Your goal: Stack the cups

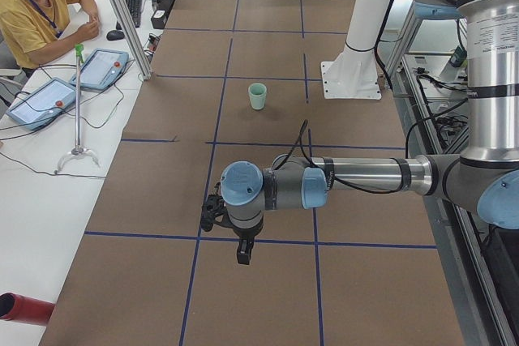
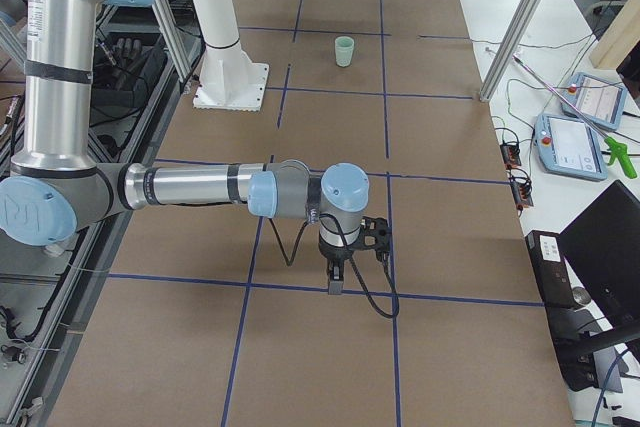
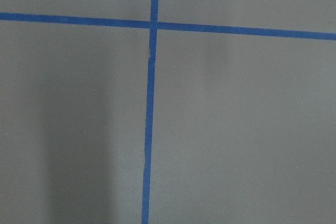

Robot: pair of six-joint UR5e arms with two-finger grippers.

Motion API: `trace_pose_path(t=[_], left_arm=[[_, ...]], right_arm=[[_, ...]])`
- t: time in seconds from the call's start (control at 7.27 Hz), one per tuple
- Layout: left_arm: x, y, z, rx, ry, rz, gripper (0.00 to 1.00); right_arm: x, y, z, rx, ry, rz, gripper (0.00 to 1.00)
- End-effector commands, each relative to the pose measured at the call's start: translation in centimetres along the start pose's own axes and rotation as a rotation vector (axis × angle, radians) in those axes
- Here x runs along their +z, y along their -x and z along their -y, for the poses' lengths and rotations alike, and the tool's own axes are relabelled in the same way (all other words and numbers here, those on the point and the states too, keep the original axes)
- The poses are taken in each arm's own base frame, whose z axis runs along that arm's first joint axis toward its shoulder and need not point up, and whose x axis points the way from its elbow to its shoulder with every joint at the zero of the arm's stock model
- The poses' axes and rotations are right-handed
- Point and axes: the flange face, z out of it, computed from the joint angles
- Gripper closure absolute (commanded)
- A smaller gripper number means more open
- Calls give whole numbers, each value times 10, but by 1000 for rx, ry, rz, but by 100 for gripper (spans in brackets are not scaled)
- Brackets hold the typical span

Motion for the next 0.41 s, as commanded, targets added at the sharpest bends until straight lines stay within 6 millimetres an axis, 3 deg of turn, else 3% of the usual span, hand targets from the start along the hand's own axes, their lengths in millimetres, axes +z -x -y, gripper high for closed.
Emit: trace_pose_path(t=[0.0, 0.28], left_arm=[[-1, -1, 0, 2, -2, 1, 0], [-1, -1, 0, 2, -1, 2, 0]], right_arm=[[0, 0, 0, 1, -1, 0, 0], [0, 0, 0, 1, -1, 0, 0]])
